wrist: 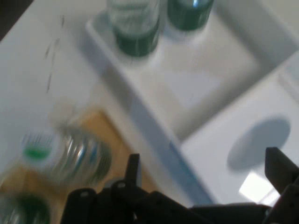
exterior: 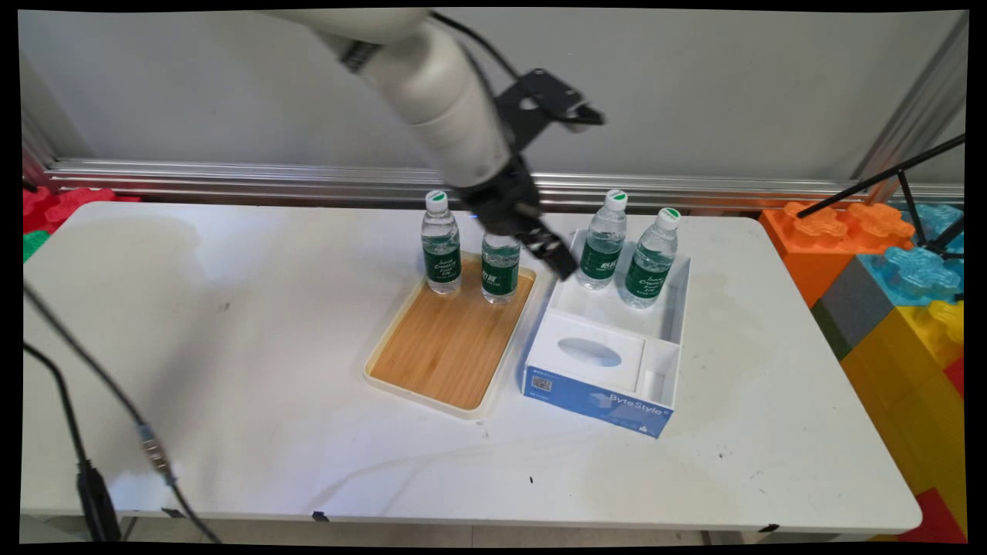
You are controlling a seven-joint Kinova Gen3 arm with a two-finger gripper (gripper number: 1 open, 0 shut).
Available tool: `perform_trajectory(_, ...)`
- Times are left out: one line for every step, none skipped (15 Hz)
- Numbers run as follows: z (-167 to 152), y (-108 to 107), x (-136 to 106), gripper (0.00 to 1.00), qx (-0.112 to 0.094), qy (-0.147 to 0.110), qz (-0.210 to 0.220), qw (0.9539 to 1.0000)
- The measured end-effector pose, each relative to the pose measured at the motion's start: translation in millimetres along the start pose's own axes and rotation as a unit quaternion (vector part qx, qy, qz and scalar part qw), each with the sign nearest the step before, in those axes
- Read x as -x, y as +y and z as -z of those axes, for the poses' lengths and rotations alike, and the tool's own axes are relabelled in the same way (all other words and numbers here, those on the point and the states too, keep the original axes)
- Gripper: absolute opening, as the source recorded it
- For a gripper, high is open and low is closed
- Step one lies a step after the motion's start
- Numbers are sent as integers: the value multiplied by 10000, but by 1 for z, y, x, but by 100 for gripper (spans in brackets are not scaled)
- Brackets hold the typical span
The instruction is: Pick up the green bottle from the white box
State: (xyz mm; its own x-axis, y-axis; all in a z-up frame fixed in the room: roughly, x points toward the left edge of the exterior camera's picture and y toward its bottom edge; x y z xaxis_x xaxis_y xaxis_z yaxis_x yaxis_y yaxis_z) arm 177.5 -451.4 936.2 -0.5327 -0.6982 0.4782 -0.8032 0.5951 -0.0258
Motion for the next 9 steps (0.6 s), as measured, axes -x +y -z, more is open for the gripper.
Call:
perform_trajectory(-8,4,-10,100,28,116,41,9999)
perform_trajectory(-15,6,-18,100,52,208,73,9997)
perform_trajectory(-23,9,-25,100,84,308,109,9994)
perform_trajectory(-31,12,-32,100,123,400,137,9990)
perform_trajectory(-38,15,-37,100,153,477,148,9986)
perform_trajectory(-46,17,-42,100,181,566,156,9981)
perform_trajectory(-54,19,-47,100,198,653,157,9975)
perform_trajectory(-60,20,-50,100,211,709,153,9971)
perform_trajectory(-70,22,-54,100,231,787,150,9965)
